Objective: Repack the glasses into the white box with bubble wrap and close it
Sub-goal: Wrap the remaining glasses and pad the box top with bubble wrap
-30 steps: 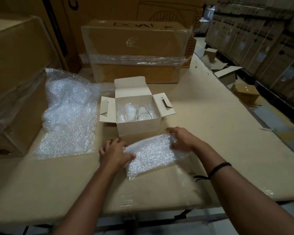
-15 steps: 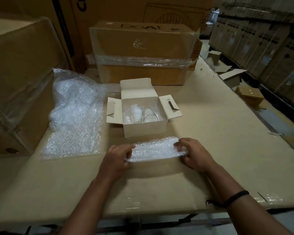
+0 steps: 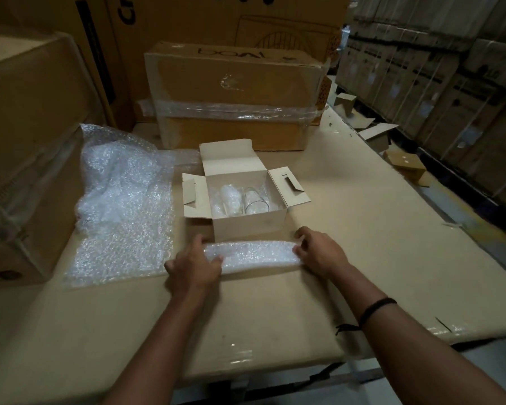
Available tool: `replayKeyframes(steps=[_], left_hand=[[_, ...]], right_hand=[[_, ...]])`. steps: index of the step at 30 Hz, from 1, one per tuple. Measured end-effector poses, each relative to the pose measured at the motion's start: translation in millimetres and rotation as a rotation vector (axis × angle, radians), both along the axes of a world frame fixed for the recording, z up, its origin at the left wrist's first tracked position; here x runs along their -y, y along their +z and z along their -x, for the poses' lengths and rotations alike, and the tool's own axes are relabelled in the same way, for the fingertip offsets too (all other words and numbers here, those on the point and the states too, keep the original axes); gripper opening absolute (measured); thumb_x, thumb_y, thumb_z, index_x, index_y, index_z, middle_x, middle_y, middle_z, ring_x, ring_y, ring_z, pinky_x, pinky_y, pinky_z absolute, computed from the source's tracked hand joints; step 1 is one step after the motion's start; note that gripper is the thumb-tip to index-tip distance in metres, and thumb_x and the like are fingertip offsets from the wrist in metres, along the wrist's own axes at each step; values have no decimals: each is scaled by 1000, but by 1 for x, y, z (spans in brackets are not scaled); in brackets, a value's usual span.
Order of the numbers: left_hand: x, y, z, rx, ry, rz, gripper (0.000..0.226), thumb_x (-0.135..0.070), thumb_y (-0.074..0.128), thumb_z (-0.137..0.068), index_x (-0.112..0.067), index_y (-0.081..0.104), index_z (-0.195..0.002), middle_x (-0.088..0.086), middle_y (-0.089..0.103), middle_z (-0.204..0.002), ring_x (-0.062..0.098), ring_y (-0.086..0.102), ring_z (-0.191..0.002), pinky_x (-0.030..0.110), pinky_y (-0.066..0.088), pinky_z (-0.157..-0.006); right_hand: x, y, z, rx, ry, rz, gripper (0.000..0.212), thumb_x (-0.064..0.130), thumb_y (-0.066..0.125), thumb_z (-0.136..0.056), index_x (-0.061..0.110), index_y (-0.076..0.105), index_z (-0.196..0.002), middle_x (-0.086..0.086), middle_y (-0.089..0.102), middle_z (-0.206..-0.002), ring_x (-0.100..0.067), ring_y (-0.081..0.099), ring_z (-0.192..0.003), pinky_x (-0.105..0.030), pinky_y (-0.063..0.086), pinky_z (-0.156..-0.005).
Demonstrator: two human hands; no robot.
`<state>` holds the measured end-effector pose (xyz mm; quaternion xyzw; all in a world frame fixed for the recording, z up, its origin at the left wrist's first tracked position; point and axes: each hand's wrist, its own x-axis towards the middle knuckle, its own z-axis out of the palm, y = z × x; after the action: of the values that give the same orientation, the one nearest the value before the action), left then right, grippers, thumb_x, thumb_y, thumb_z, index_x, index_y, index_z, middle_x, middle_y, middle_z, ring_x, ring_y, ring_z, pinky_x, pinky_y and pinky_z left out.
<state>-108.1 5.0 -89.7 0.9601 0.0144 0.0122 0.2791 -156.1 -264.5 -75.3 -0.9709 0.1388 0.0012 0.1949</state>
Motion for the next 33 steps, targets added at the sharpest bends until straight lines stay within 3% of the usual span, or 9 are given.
replayKeyframes(steps=[3,6,7,10,15,18,23,28,33], left_hand=[[-3,-1,3,207,-105,-73,48,-36,72,-77,-34,54,-122,4,49,-126,29,47,-112,42,34,-92],[-11,-11,-1,376,-343,-76,39,-19,67,-74,-35,66,-110,-7,60,-121,21,54,-107,37,27,-88],[-14,-14,0,388,-412,-64,37,-20,61,-75,-35,68,-107,-11,64,-117,18,57,-104,34,24,-86],[-20,-15,3,345,-482,-20,34,-36,43,-86,-34,69,-108,-15,70,-107,14,62,-98,33,22,-84],[-30,-16,0,250,-596,-184,69,-73,33,-75,-37,56,-130,-19,62,-124,13,53,-114,40,20,-98],[-31,-19,-1,253,-597,-179,54,-62,44,-77,-37,62,-121,-17,65,-118,15,57,-109,43,25,-96],[-27,-19,-4,419,-555,-105,23,-29,63,-74,-28,73,-95,-10,74,-90,21,66,-81,36,34,-81],[-23,11,-15,607,-523,116,29,-4,67,-80,-12,68,-107,7,73,-86,27,67,-68,36,55,-64],[-9,48,-47,712,-412,57,37,0,69,-78,-14,67,-113,6,70,-82,28,60,-77,38,45,-73]], right_hand=[[-10,-2,5,130,14,164,31,21,60,-85,27,60,-116,1,59,-117,-27,56,-104,-35,42,-84],[-20,1,11,364,181,182,28,22,58,-84,22,67,-111,0,62,-120,-29,59,-104,-39,46,-85],[-25,2,13,351,271,172,33,32,53,-88,23,65,-116,0,61,-125,-28,59,-109,-41,47,-90],[-38,1,21,24,356,214,60,54,46,-90,26,43,-143,4,46,-145,-19,44,-131,-38,34,-106],[-43,5,21,-90,261,256,68,38,53,-88,31,26,-150,5,38,-147,-19,37,-134,-36,30,-104],[-47,5,16,-124,258,287,64,29,54,-84,31,37,-146,2,40,-144,-21,38,-131,-35,30,-101],[-41,6,8,-5,282,323,44,20,52,-85,27,57,-128,3,53,-130,-24,47,-118,-32,34,-87],[-24,44,-18,256,291,162,20,17,58,-92,20,67,-109,-5,70,-96,-31,61,-91,-32,37,-72],[-9,81,-63,411,266,27,18,16,64,-90,18,67,-108,-4,73,-99,-30,65,-86,-29,43,-66]])
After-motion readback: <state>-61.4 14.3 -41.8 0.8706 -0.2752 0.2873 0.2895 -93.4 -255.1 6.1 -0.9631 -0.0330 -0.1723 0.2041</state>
